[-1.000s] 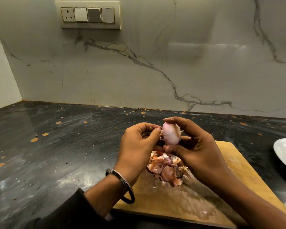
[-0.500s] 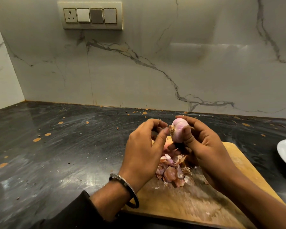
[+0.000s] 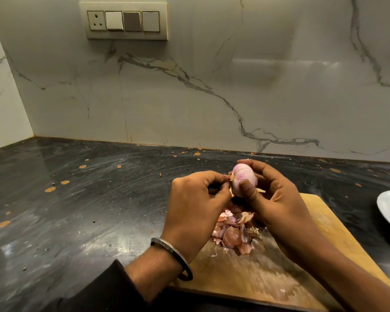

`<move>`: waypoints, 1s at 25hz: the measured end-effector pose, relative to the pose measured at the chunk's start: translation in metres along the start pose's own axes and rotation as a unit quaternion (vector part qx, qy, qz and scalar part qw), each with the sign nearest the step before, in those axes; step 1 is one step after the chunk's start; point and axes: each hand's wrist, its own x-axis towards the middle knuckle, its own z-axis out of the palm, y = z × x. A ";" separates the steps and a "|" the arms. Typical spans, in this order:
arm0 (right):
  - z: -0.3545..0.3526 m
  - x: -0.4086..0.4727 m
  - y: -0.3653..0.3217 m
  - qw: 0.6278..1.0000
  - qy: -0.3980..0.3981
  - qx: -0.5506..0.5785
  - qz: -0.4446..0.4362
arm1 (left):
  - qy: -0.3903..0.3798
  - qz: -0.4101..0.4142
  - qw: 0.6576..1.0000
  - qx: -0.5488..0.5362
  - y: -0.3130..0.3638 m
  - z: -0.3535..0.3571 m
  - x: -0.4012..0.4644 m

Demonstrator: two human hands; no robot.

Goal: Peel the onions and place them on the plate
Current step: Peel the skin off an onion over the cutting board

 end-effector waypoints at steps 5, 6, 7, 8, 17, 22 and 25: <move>0.002 -0.002 -0.001 1.000 -0.013 0.008 -0.015 | 0.003 -0.048 0.998 -0.027 -0.003 -0.001 0.003; 0.001 -0.002 -0.001 1.000 -0.015 0.016 -0.009 | 0.001 -0.053 0.998 -0.033 -0.004 -0.001 0.003; -0.001 -0.001 -0.001 1.000 -0.019 0.025 -0.001 | -0.002 -0.057 0.998 -0.037 -0.004 0.000 0.003; -0.002 0.000 -0.001 0.999 -0.023 0.035 0.008 | -0.006 -0.063 0.997 -0.044 -0.003 0.000 0.003; -0.005 0.003 0.003 0.992 -0.040 0.099 0.060 | -0.093 -0.151 0.976 -0.129 -0.005 0.002 0.003; -0.005 0.003 0.003 0.995 -0.032 0.078 0.060 | -0.064 -0.078 0.993 -0.059 -0.006 0.000 0.004; -0.006 0.004 0.001 0.990 -0.026 0.111 0.084 | -0.040 -0.038 0.997 -0.046 -0.003 -0.001 0.003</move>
